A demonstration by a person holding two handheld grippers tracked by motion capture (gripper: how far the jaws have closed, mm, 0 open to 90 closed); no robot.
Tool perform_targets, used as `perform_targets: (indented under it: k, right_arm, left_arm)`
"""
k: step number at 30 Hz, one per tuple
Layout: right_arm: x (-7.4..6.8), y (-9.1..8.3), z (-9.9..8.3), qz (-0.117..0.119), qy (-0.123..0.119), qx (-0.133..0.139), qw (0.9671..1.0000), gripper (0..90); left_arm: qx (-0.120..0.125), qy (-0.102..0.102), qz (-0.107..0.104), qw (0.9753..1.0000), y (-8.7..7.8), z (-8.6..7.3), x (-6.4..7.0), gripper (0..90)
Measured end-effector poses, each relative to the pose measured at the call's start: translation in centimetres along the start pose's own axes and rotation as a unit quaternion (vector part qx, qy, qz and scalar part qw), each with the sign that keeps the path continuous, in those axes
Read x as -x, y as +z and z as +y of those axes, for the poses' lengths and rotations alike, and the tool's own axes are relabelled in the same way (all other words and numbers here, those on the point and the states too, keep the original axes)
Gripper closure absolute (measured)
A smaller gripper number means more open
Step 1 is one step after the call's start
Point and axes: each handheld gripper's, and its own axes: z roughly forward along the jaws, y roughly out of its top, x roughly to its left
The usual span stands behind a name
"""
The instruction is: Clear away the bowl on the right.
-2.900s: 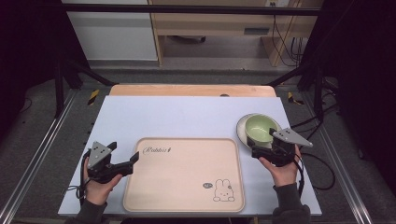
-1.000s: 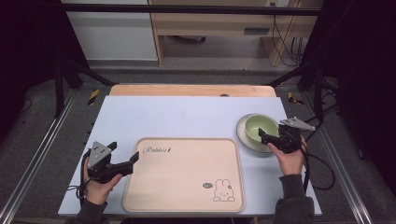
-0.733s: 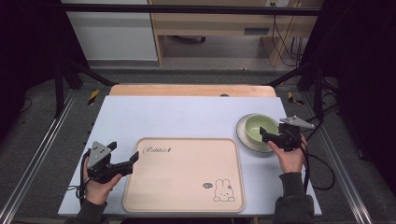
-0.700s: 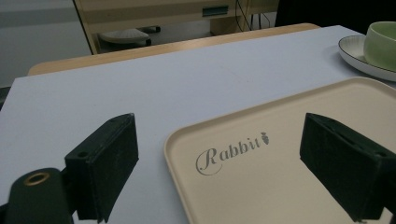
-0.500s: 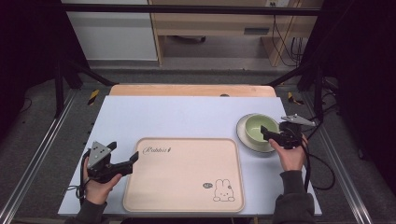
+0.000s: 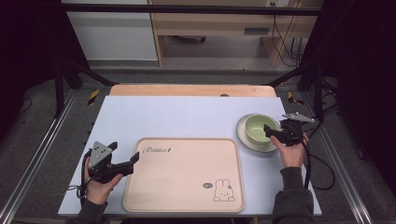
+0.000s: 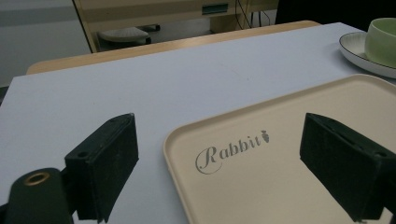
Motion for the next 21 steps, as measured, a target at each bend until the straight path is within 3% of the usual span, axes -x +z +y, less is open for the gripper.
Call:
perform_targets:
  k: [21]
  right_arm:
    - [1.3, 1.9, -0.1, -0.017, 0.016, -0.041, 0.9989, 33.8]
  left_arm:
    - [-0.005, 0.001, -0.003, 1.0000, 0.3, -0.2, 0.1, 11.3]
